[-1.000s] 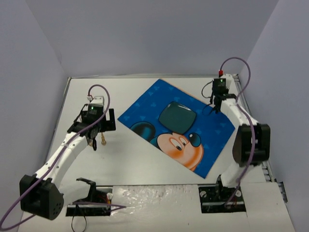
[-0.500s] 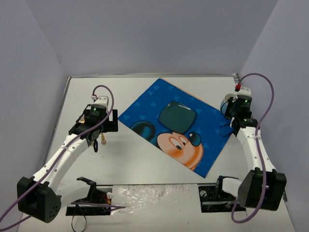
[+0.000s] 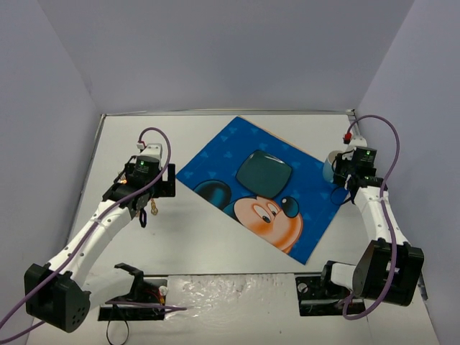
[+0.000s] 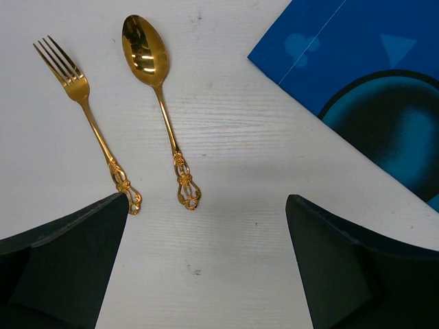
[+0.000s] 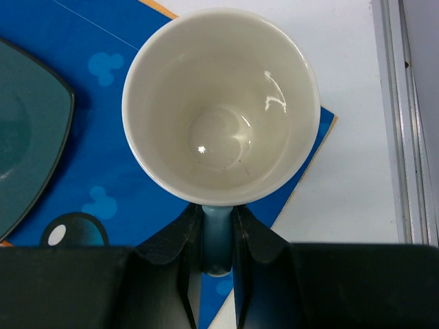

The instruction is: Set the dinner table for one person

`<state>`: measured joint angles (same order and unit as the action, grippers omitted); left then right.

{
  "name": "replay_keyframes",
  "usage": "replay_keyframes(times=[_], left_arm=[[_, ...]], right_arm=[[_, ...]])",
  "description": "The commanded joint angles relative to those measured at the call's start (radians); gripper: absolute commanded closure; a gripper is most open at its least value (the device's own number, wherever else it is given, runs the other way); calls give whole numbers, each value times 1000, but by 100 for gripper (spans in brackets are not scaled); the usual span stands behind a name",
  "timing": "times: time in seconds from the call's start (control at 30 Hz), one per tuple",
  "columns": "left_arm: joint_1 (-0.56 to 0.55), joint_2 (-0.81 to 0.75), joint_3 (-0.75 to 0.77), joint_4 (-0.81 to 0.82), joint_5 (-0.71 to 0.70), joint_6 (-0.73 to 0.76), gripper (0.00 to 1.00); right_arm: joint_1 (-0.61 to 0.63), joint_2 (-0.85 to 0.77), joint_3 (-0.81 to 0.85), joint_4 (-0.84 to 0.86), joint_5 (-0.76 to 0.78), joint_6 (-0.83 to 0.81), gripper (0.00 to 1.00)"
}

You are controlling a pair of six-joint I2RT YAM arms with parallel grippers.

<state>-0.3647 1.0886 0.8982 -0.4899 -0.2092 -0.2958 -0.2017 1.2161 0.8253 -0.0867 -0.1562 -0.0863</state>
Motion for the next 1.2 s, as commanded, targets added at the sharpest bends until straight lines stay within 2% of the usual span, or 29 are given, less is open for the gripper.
replay_keyframes(times=[0.0, 0.93, 1.03, 1.07, 1.17], left_arm=[[-3, -27, 47, 14, -16, 7, 3], [-2, -34, 44, 17, 11, -2, 3], [-1, -36, 42, 16, 10, -3, 3], [-2, -38, 42, 16, 7, -3, 3], [-2, -36, 42, 16, 4, -4, 3]], right_arm=[[-19, 14, 14, 127, -19, -43, 100], [-44, 50, -129, 260, -9, 21, 99], [-44, 34, -140, 257, 0, 28, 93], [-44, 27, -143, 252, 2, 31, 83], [-44, 6, -143, 227, 19, 34, 68]])
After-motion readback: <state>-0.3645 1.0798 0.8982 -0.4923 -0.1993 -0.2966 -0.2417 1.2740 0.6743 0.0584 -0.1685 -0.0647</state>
